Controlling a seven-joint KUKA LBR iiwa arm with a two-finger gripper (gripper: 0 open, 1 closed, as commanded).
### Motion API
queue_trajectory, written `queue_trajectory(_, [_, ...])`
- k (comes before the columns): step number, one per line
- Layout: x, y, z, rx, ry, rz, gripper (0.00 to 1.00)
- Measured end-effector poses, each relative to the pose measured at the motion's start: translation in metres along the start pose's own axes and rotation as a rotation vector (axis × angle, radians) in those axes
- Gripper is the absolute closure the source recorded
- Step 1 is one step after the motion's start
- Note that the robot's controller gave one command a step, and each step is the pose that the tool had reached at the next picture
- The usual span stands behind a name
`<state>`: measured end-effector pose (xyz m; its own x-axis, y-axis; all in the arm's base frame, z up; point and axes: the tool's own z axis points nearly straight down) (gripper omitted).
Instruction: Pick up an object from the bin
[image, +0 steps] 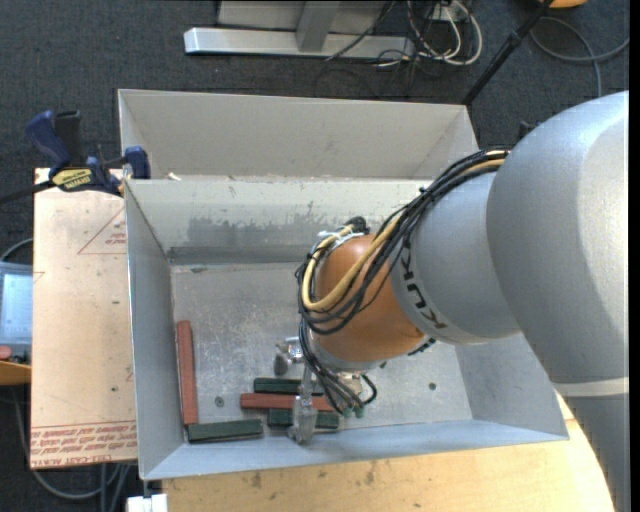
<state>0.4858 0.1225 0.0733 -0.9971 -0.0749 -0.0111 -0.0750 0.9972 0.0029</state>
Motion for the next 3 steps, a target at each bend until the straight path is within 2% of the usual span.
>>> queue_trajectory(1, [0.003,0.000,0.002,0.001,0.011,-0.001,1.00])
queue_trajectory(2, [0.001,0.001,-0.077,0.000,0.004,0.000,1.00])
queue_trajectory(3, [0.000,0.001,-0.088,0.001,0.009,0.000,1.00])
